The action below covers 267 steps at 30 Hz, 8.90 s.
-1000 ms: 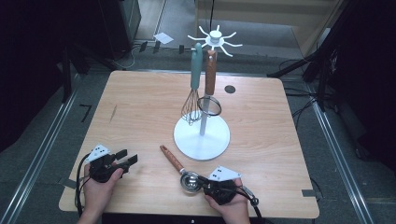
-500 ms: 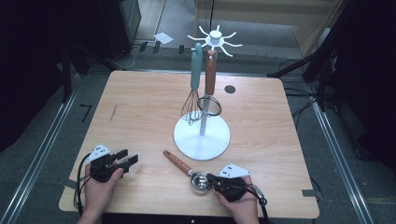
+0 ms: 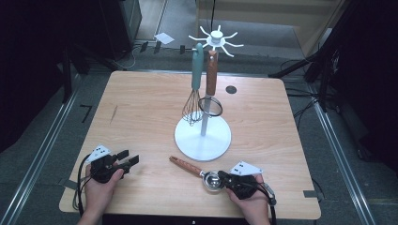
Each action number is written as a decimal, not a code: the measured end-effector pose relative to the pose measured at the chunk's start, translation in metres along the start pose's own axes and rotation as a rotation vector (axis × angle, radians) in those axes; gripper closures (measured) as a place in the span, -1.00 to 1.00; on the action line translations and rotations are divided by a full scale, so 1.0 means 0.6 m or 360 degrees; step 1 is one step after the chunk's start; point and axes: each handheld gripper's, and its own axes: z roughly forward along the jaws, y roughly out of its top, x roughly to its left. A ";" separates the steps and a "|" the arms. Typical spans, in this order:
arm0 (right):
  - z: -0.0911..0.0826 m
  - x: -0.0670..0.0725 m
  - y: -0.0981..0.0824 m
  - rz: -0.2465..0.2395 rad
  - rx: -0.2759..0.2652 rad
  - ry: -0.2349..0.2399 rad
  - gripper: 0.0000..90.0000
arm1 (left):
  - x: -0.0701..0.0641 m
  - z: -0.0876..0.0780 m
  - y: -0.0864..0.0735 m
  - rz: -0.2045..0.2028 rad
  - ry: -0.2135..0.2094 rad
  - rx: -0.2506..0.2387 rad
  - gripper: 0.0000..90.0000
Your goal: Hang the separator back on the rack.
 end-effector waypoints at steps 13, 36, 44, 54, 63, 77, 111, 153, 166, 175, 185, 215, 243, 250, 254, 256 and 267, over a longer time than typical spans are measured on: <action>-0.017 -0.036 -0.003 0.0022 0.0022 -0.0026 0.93 | 0.000 0.002 0.000 0.0001 0.0012 -0.0003 -0.07; -0.008 -0.018 0.089 -0.0266 0.0270 0.0192 0.65 | -0.001 0.002 0.000 0.0012 0.0029 -0.0011 -0.05; 0.012 0.005 0.114 -0.0340 0.0483 0.0304 0.66 | -0.002 0.003 0.000 0.0012 0.0027 -0.0009 -0.05; 0.060 0.026 0.132 -0.0451 0.0695 0.0273 0.54 | -0.002 0.003 0.000 0.0012 0.0025 -0.0007 -0.05; 0.074 0.033 0.131 -0.0490 0.0775 0.0248 0.52 | -0.002 0.003 0.001 0.0028 0.0020 0.0002 -0.03; 0.076 0.052 0.134 -0.0545 0.0822 0.0135 0.58 | -0.003 0.004 0.000 0.0032 0.0017 0.0004 -0.04; -0.010 -0.024 0.113 -0.0248 0.0272 -0.0008 0.59 | 0.009 -0.026 0.012 0.0001 0.0101 -0.0159 -0.91; -0.080 -0.077 0.110 0.0045 -0.0266 -0.0157 0.59 | 0.043 -0.029 0.005 0.0031 0.0186 -0.0143 -1.00; -0.104 -0.075 0.114 0.0097 -0.0413 -0.0170 0.59 | 0.040 -0.030 0.002 0.0031 0.0198 -0.0150 -1.00; -0.120 -0.070 0.125 0.0077 -0.0487 -0.0186 0.59 | 0.037 -0.029 0.000 0.0044 0.0220 -0.0150 -1.00; -0.141 -0.058 0.141 0.0091 -0.0590 -0.0146 0.58 | 0.038 -0.030 0.000 0.0024 0.0217 -0.0168 -1.00; -0.157 -0.035 0.187 0.0029 -0.0712 -0.0148 0.58 | 0.036 -0.029 0.000 0.0037 0.0232 -0.0166 -1.00; -0.179 -0.021 0.237 -0.0011 -0.0849 -0.0103 0.58 | 0.036 -0.029 0.000 0.0038 0.0234 -0.0166 -1.00; -0.187 -0.019 0.248 -0.0018 -0.0884 -0.0108 0.59 | 0.036 -0.029 0.000 0.0041 0.0235 -0.0164 -1.00; -0.192 -0.018 0.254 -0.0023 -0.0906 -0.0109 0.59 | 0.036 -0.029 0.000 0.0041 0.0233 -0.0165 -1.00; -0.194 -0.017 0.256 -0.0024 -0.0914 -0.0110 0.58 | 0.036 -0.029 0.000 0.0040 0.0232 -0.0165 -1.00; -0.207 -0.015 0.267 -0.0046 -0.0963 -0.0144 0.58 | 0.035 -0.028 0.000 0.0042 0.0233 -0.0165 -1.00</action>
